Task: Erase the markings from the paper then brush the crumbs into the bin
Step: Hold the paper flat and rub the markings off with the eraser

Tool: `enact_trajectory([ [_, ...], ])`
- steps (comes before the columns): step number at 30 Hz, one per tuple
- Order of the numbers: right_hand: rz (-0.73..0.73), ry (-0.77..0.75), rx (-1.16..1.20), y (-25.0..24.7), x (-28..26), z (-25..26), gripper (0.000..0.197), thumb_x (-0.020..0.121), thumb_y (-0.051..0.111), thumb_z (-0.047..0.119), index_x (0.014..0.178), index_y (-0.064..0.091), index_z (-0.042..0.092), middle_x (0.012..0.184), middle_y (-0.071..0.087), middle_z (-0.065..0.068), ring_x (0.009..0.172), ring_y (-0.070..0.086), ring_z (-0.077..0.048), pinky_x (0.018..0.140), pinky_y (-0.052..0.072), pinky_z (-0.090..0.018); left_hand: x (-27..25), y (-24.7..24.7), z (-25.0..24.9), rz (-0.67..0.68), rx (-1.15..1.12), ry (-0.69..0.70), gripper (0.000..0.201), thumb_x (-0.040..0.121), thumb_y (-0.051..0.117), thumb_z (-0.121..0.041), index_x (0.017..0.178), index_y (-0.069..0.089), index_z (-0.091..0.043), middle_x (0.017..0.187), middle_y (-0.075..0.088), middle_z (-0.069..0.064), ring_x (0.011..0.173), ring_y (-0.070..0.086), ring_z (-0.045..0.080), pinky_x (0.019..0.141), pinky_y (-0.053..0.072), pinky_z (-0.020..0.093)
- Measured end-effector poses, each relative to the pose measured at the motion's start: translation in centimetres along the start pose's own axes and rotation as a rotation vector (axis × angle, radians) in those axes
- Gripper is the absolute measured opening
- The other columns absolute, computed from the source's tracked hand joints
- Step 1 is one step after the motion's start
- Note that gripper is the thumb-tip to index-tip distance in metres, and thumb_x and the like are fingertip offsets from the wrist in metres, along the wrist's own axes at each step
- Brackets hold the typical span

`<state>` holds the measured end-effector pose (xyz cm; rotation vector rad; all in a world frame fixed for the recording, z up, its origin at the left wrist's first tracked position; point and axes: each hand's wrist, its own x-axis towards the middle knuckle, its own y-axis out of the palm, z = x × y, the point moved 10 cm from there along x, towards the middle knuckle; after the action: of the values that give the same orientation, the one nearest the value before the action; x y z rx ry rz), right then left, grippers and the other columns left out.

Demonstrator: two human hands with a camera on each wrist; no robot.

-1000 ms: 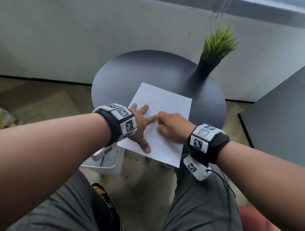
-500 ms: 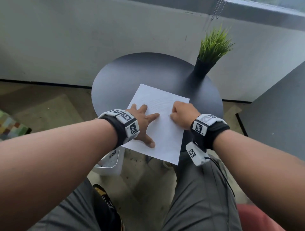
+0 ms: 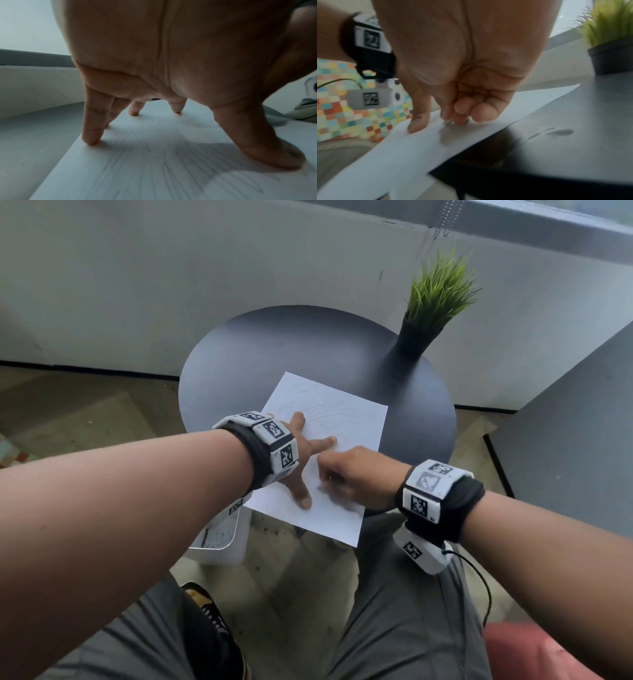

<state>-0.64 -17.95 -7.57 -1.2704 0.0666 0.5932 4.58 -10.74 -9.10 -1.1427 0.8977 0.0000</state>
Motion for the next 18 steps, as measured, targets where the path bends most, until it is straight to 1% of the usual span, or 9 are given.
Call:
enact_trajectory([
  [1, 0.001, 0.03, 0.017, -0.5, 0.2, -0.7, 0.009, 0.091, 0.056, 0.027, 0.097, 0.055, 0.02, 0.09, 0.061, 0.0, 0.082, 0.055, -0.022, 0.074, 0.048, -0.032, 0.1, -0.1, 0.0, 0.0, 0.009, -0.004, 0.128, 0.053, 0.076, -0.082, 0.145, -0.01, -0.066, 0.159, 0.002, 0.013, 0.132, 0.03, 0.057, 0.105, 0.039, 0.063],
  [5, -0.249, 0.316, 0.037, -3.8, 0.9, -6.2, 0.012, 0.09, 0.052, 0.029, 0.096, 0.052, 0.019, 0.091, 0.061, -0.006, 0.087, 0.058, -0.03, 0.068, 0.045, -0.034, 0.4, -0.3, 0.2, 0.011, 0.015, -0.023, 0.129, 0.058, 0.076, -0.08, 0.147, -0.016, -0.062, 0.163, -0.011, 0.013, 0.136, 0.03, 0.056, 0.11, 0.035, 0.062],
  [7, -0.22, 0.201, -0.034, -2.8, 0.8, -3.8, 0.014, 0.093, 0.049, 0.028, 0.101, 0.049, 0.017, 0.094, 0.062, -0.01, 0.087, 0.057, -0.032, 0.068, 0.044, -0.034, 0.6, -0.5, 0.3, 0.009, 0.016, -0.019, 0.13, 0.056, 0.077, -0.079, 0.147, -0.015, -0.063, 0.163, -0.011, 0.013, 0.137, 0.029, 0.056, 0.109, 0.034, 0.062],
  [9, -0.053, 0.007, -0.039, -0.3, 0.1, -0.3, 0.014, 0.094, 0.051, 0.026, 0.103, 0.05, 0.016, 0.093, 0.062, -0.008, 0.084, 0.054, -0.028, 0.07, 0.045, -0.034, 0.8, -0.4, 0.5, 0.02, 0.022, -0.02, 0.131, 0.055, 0.078, -0.079, 0.146, -0.016, -0.063, 0.163, -0.016, 0.014, 0.139, 0.026, 0.058, 0.111, 0.033, 0.062],
  [10, 0.004, -0.028, -0.027, 0.1, -0.2, 0.0, 0.011, 0.093, 0.052, 0.025, 0.101, 0.052, 0.016, 0.09, 0.061, -0.005, 0.082, 0.052, -0.026, 0.07, 0.045, -0.033, 0.8, -0.5, 0.6, 0.027, 0.025, -0.024, 0.132, 0.056, 0.078, -0.079, 0.146, -0.017, -0.062, 0.163, -0.02, 0.013, 0.14, 0.023, 0.058, 0.112, 0.032, 0.063],
  [12, -0.054, 0.078, -0.007, -1.5, 0.3, -2.4, 0.01, 0.092, 0.053, 0.024, 0.099, 0.053, 0.018, 0.086, 0.058, 0.0, 0.079, 0.051, -0.023, 0.068, 0.043, -0.03, 0.9, -0.7, 0.6, 0.029, 0.031, -0.026, 0.131, 0.058, 0.077, -0.079, 0.146, -0.019, -0.061, 0.163, -0.021, 0.013, 0.141, 0.022, 0.058, 0.112, 0.031, 0.063],
  [14, -0.209, 0.284, 0.02, -3.6, 0.4, -6.6, 0.011, 0.091, 0.051, 0.027, 0.098, 0.05, 0.019, 0.086, 0.059, -0.003, 0.078, 0.054, -0.027, 0.066, 0.045, -0.033, 0.8, -1.0, 0.5, 0.024, 0.048, -0.028, 0.131, 0.058, 0.075, -0.081, 0.146, -0.02, -0.061, 0.163, -0.018, 0.014, 0.14, 0.023, 0.057, 0.111, 0.032, 0.064],
  [15, -0.247, 0.327, 0.02, -3.8, 0.2, -7.4, 0.011, 0.091, 0.05, 0.029, 0.096, 0.048, 0.02, 0.086, 0.06, -0.006, 0.079, 0.056, -0.029, 0.067, 0.048, -0.036, 0.8, -1.2, 0.5, 0.023, 0.056, -0.029, 0.131, 0.057, 0.074, -0.081, 0.146, -0.02, -0.061, 0.163, -0.017, 0.015, 0.14, 0.023, 0.057, 0.11, 0.032, 0.064],
  [18, -0.104, 0.102, -0.034, -1.1, 0.3, -3.6, 0.012, 0.094, 0.051, 0.031, 0.1, 0.047, 0.022, 0.09, 0.061, -0.007, 0.083, 0.055, -0.029, 0.071, 0.049, -0.037, 0.7, -1.5, 0.5, 0.031, 0.097, -0.027, 0.134, 0.055, 0.075, -0.083, 0.147, -0.02, -0.059, 0.163, -0.013, 0.019, 0.139, 0.026, 0.057, 0.109, 0.033, 0.065],
])
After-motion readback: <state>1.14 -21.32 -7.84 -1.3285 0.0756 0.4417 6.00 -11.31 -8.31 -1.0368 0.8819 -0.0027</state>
